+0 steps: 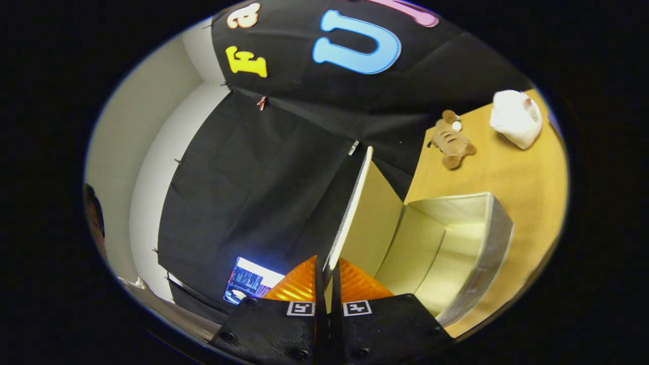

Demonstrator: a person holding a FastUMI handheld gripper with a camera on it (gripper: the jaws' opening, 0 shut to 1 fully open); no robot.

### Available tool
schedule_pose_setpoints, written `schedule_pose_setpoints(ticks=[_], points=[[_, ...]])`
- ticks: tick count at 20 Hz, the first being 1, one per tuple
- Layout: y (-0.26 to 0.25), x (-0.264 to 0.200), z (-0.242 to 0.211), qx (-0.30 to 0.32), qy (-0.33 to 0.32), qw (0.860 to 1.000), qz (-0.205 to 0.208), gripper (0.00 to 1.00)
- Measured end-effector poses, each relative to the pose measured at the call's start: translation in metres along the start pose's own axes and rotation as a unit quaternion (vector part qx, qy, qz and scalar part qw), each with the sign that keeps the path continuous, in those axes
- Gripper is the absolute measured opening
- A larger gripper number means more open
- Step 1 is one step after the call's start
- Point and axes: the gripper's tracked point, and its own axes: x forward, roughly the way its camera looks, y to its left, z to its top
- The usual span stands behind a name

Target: Open the storage box then place both shoes into the box .Put the left shoe in first, then the right shoe, with the right side of both shoes facing outward in a uniform manner.

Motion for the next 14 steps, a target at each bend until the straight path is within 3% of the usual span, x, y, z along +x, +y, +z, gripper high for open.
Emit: schedule_pose_setpoints(ticks=[6,14], points=[[0.032,0.077,-0.020,-0.075,0.027,0.997,-0.023,0.06],[0.031,0.140,-0.030,-0.151,0.016,0.987,-0.059,0.28]])
